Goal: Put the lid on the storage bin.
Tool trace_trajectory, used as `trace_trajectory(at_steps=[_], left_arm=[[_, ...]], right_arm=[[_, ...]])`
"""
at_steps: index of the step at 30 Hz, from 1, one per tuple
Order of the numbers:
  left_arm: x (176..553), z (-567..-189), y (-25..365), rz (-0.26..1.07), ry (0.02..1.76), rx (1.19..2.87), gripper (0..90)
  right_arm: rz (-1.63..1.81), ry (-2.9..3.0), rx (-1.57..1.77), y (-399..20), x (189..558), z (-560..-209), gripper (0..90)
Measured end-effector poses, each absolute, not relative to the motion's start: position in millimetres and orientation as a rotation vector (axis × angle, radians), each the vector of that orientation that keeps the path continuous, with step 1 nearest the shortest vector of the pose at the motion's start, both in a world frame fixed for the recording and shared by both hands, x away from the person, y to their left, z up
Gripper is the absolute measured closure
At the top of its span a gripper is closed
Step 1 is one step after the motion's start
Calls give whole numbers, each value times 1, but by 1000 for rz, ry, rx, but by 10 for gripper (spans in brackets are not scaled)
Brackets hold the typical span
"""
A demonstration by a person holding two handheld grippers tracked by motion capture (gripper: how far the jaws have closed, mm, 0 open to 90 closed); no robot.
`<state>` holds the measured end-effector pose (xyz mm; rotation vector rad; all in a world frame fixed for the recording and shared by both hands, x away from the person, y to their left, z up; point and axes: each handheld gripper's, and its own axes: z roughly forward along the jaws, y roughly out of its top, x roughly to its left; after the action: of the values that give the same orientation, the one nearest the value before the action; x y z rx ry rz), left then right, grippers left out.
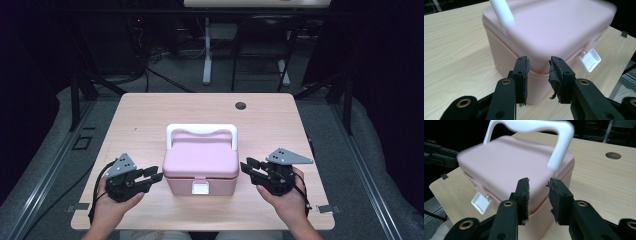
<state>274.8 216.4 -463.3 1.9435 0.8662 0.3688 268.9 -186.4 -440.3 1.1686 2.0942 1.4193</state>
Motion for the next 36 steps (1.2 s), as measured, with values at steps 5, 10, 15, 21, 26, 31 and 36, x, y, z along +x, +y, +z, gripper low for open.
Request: trace_trajectory(at_steps=[5, 10, 15, 21, 26, 31, 36], left_arm=[[274, -461, 222, 378, 884, 1945, 670], [278, -461, 227, 377, 901, 1930, 662], [282, -457, 228, 379, 909, 1914, 639], [287, -449, 227, 373, 909, 1905, 585], [295, -444, 226, 367, 923, 1895, 535], [306, -440, 227, 362, 948, 1870, 503], [317, -437, 226, 418, 961, 1865, 484]], right_arm=[[1428, 2087, 1172, -187, 270, -440, 688], [1420, 2096, 1178, -187, 271, -440, 686], [1418, 2100, 1187, -186, 273, -439, 680], [1418, 2095, 1185, -186, 277, -437, 675], [1417, 2089, 1206, -186, 284, -435, 669], [1388, 2072, 1219, -185, 292, -435, 646], [1403, 2061, 1258, -186, 303, -435, 631]])
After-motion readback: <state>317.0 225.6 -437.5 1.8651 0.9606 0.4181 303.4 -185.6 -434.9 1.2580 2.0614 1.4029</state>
